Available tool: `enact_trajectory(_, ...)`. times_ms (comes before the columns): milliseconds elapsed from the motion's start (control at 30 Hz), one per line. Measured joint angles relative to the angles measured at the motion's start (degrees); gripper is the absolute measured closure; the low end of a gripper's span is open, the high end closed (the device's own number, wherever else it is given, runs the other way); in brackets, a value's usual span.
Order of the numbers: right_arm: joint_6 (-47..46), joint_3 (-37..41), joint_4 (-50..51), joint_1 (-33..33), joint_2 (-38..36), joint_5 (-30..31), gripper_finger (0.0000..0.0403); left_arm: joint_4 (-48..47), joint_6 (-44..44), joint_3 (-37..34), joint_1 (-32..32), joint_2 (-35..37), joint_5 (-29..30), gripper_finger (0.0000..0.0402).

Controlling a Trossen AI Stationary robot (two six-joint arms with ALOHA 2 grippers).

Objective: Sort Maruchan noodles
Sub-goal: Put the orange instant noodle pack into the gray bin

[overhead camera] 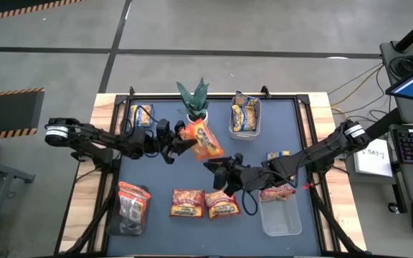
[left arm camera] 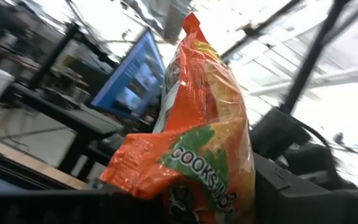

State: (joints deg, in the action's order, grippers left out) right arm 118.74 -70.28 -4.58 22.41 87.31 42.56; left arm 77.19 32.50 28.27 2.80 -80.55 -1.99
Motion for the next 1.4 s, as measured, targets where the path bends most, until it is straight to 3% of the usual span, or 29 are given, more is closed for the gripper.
enact_trajectory(267, -26.6, 0.0, 0.3, 0.6, -0.1, 1.5, 0.0268, 0.8, -0.1, 0.0, 6.0, 0.1, 0.7, 0.0276)
enact_trajectory(333, -37.3, 0.0, 0.5, 0.6, -0.1, 1.5, 0.0272, 0.8, -1.1, 0.0, 7.6, 0.1, 0.6, 0.0276)
enact_trajectory(467, -57.5, -0.1, 1.5, 0.3, -0.4, 4.2, 0.0281, 0.0, -4.6, -0.1, 9.7, 0.1, -2.8, 0.0276)
enact_trajectory(633, -73.0, -0.1, 7.1, -0.6, -3.9, 4.9, 0.0299, -2.0, -6.6, 0.6, 9.7, 0.1, -6.6, 0.0276)
enact_trajectory(700, -79.1, 0.0, 10.7, -1.4, -6.3, 2.8, 0.0309, -2.6, -6.6, 1.5, 9.7, 0.1, -8.7, 0.0276)
enact_trajectory(833, -92.5, 1.1, 16.0, -4.4, -12.3, -9.7, 0.0328, -6.8, -6.6, 2.8, 9.6, 0.7, -10.9, 0.0276)
enact_trajectory(967, -99.6, 5.5, 16.2, -6.9, -18.4, -17.2, 0.0337, -13.3, -5.8, 4.4, 9.6, 1.6, -10.8, 0.0276)
enact_trajectory(1133, -103.6, 14.8, 9.7, -7.7, -25.6, -18.7, 0.034, -21.5, -5.5, 7.9, 9.1, 3.3, -12.8, 0.0276)
enact_trajectory(1400, -110.7, 29.3, -9.7, -7.7, -29.9, -20.7, 0.034, -50.2, -14.3, 15.6, 7.1, 7.4, -13.8, 0.0276)
